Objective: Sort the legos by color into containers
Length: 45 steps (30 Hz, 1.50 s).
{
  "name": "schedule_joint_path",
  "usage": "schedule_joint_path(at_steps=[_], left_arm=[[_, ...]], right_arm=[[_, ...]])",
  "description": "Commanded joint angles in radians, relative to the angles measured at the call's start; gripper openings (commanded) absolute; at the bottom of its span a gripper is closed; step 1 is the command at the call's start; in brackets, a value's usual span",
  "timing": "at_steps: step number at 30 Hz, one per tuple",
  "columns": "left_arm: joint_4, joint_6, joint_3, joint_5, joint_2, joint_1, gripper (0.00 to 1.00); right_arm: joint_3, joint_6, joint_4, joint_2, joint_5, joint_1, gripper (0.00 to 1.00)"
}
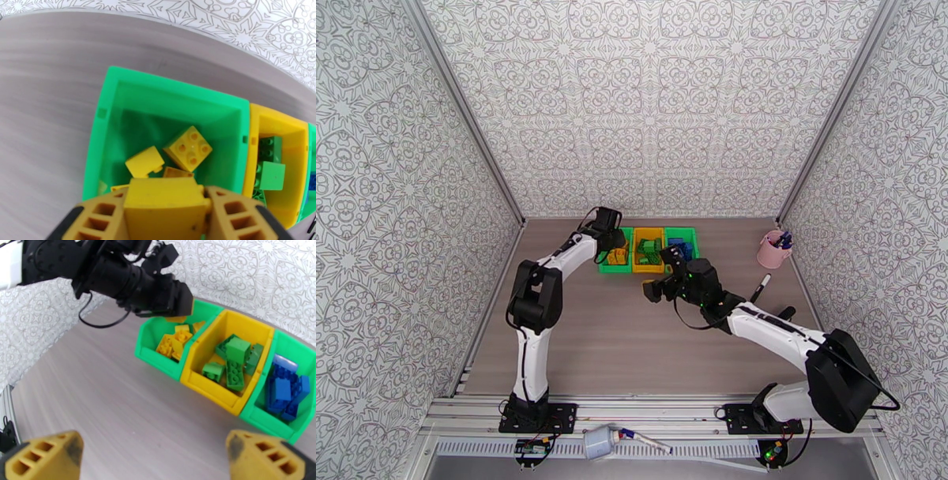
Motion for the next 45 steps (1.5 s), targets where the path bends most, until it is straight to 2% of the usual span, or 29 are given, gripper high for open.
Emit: schedule_joint_path(at_steps=[1,7,11,17,26,31,35,41,43,45], left_arm=[[-0.027,0.016,0.053,-0.024,0.012,0.002,0.50],[-0.002,0.047,0.004,-0.061,-0.078,-0.019,0.83],[0.055,0.075,-0.103,-0.127,-0.199,-0.040,0.92],[0.191,0.141,-0.373,-0.180,-0.425,-0.070,0.98],[0.586,0.352,-0.932,-0.271,-0.782,-0.101,1.00],[0.817,0.507,-1.199,-0.332,-0.929,-0.101,1.00],[0.890,0.621,-1.290,-0.320,-0.955,-0.073,1.00],[0.938,0.712,-1.320,-0.332,-0.960,-0.025,1.00],[0.951,0.722,-1.338,-0.333,-0.955,0.000,1.00],[0.983,0.697,-1.371,-0.288,-0.947,0.040,1.00]], right_arm=[[0.024,0.010,0.013,-0.016,0.032,0.008,1.00],[0.002,-0.005,0.035,-0.042,0.042,0.007,1.00],[-0.025,-0.002,0.063,-0.074,0.079,0.003,1.00],[-0.122,0.007,0.128,-0.169,0.188,-0.039,1.00],[-0.290,-0.119,0.110,-0.349,0.295,-0.175,1.00],[-0.383,-0.182,0.134,-0.398,0.352,-0.288,1.00],[-0.437,-0.211,0.195,-0.364,0.361,-0.376,1.00],[-0.505,-0.231,0.402,-0.218,0.341,-0.478,1.00],[-0.508,-0.226,0.465,-0.166,0.321,-0.503,1.00],[-0.495,-0.234,0.489,-0.135,0.295,-0.519,1.00]])
